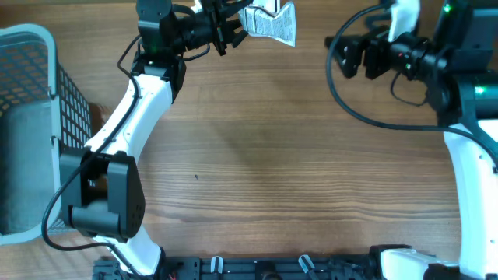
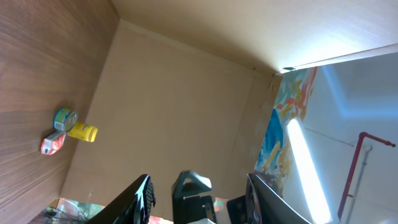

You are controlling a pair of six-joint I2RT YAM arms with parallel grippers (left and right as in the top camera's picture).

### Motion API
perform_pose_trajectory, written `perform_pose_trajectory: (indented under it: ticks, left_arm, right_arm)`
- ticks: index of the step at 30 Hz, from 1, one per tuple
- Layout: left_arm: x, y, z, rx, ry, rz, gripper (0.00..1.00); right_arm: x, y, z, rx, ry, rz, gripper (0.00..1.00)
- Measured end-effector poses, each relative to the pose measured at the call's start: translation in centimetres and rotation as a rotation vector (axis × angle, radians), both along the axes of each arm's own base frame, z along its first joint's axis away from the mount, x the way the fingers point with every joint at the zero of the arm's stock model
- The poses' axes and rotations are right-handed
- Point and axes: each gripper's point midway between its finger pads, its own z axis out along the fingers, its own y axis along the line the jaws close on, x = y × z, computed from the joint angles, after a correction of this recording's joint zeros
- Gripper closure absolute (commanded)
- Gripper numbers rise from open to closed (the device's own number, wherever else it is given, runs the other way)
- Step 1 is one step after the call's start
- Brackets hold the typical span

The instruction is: Scan the item barcode

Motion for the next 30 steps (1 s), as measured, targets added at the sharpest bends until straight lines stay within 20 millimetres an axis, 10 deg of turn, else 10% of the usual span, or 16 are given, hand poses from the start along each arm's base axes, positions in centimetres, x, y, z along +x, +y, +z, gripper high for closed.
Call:
perform_pose_trajectory:
  ticks: [10, 30]
  left_arm:
    - [-0.2, -0.1, 0.0, 0.001, 0.001, -0.01, 0.57]
    - [-0.4, -0.1, 0.0, 0.001, 0.001, -0.023, 0.58]
  right_arm:
    - [-1.7, 7.2, 0.3, 0.03, -0.065, 0.265, 0.01]
    - [3.0, 10.4, -4.0, -0.053, -0.083, 0.242, 0.24]
